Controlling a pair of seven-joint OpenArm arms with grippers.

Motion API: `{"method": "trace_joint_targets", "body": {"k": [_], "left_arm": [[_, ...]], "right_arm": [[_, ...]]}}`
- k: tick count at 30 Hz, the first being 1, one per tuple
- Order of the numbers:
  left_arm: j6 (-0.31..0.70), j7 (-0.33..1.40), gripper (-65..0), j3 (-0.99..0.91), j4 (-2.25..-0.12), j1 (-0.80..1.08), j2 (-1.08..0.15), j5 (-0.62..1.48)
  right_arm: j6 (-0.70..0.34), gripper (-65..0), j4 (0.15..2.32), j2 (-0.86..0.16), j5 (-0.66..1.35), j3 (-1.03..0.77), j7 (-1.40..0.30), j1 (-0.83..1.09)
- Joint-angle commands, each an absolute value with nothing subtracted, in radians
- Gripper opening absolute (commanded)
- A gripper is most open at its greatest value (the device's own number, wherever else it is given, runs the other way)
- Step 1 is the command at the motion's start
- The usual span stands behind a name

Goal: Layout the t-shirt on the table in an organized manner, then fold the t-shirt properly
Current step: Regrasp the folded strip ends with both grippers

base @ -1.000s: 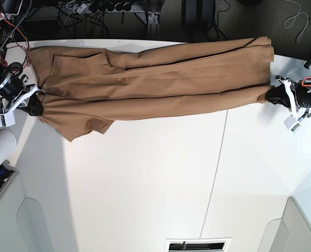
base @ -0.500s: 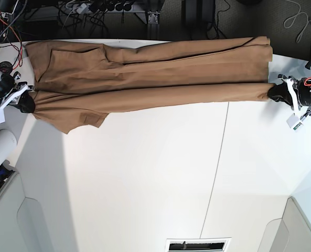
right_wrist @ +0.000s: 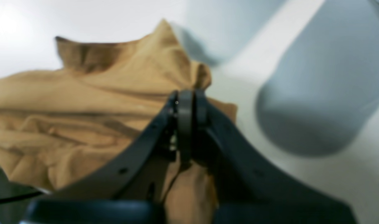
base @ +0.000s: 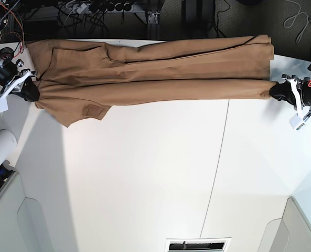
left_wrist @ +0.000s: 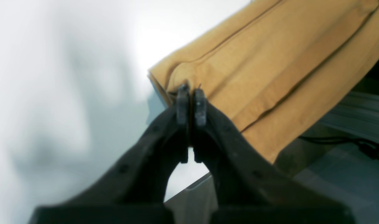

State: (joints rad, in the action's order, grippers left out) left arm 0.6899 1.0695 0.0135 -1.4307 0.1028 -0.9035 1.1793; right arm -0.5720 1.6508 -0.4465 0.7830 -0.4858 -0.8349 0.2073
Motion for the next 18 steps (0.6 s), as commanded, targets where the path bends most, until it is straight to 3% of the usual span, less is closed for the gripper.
{"method": "trace_joint_targets", "body": {"k": [1,6,7,9,10,12,18], "left_arm": [[0.698,1.068,-65.0,-0.001,-1.442,0.095,-0.931,1.202],[0.698,1.074,-65.0,-0.001,-1.442,0.120,-0.931,1.216],[0.698,1.074,-65.0,-0.001,-1.442,0.125,-0.931,1.216],[0.698,1.074,-56.9,-0.001,-1.442,0.134,-0.931,1.216],[0.698,1.074,-51.6,-0.001,-1.442,0.139,-0.931,1.216],[0.698,1.074,-44.4,-0.001,-1.442,0.142,-0.931,1.215],[0.698,1.066,-44.2,-0.039,-1.442,0.141,-0.931,1.216]], "right_arm": [[-0.577,-65.0,1.682,-0.468,0.801,-0.496,-0.816,0.217],[-0.577,-65.0,1.703,-0.467,0.784,-0.496,-0.831,0.271],[-0.577,-61.2,1.703,-0.467,0.783,-0.496,-0.841,0.275],[-0.575,-37.5,1.703,-0.467,0.783,-0.496,-0.868,0.275],[-0.573,-30.2,1.704,-0.467,0.783,-0.496,-0.868,0.275],[-0.573,-28.4,1.707,-0.467,0.784,-0.505,-0.860,0.275],[-0.573,-28.6,1.765,-0.456,0.854,-0.624,-0.842,0.275]]}}
